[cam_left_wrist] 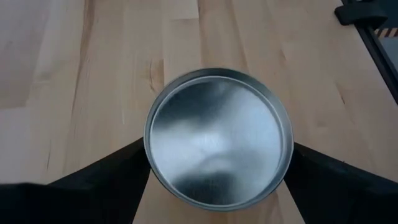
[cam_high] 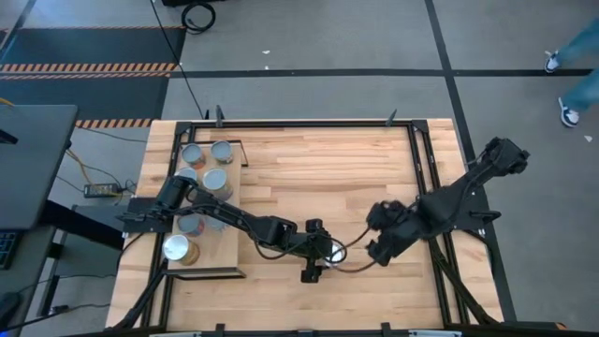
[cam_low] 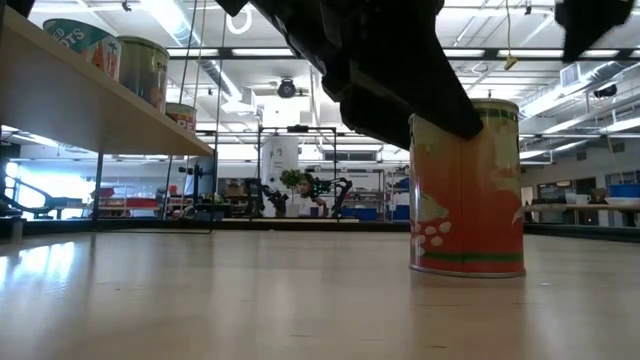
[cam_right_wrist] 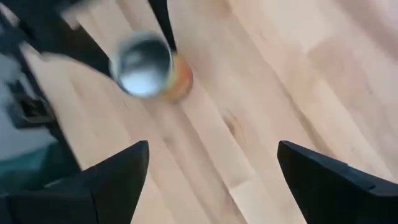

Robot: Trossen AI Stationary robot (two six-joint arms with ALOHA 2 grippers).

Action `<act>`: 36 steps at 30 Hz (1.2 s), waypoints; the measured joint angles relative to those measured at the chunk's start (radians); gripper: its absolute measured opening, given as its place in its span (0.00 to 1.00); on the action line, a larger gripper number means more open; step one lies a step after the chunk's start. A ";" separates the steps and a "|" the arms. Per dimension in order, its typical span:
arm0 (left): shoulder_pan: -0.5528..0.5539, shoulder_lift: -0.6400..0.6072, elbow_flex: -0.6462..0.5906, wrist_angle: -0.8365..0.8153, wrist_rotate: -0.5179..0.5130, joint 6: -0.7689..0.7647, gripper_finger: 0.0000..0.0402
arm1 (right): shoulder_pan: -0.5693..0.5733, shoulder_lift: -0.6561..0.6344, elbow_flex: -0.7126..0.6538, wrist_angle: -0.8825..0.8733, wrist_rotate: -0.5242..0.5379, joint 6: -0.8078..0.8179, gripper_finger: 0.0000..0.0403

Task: Pick and place cans onto a shelf
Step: Put the canned corn on the shelf aligned with the other canned corn

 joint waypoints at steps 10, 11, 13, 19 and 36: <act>-0.004 0.000 0.000 0.011 0.000 0.003 0.86 | -0.023 0.247 -0.154 0.306 0.009 0.033 0.90; -0.004 0.000 0.000 0.014 0.000 0.004 0.86 | -0.027 0.268 -0.154 0.344 0.023 0.027 0.90; -0.004 0.002 0.000 0.019 0.000 0.005 0.86 | -0.032 0.304 -0.152 0.409 0.041 0.010 0.90; -0.002 0.010 0.000 0.029 -0.004 0.016 0.86 | -0.045 0.348 -0.148 0.506 0.058 0.005 0.90; -0.002 -0.079 -0.001 -0.137 -0.011 0.011 0.78 | 0.005 0.070 -0.148 0.306 0.058 0.057 0.90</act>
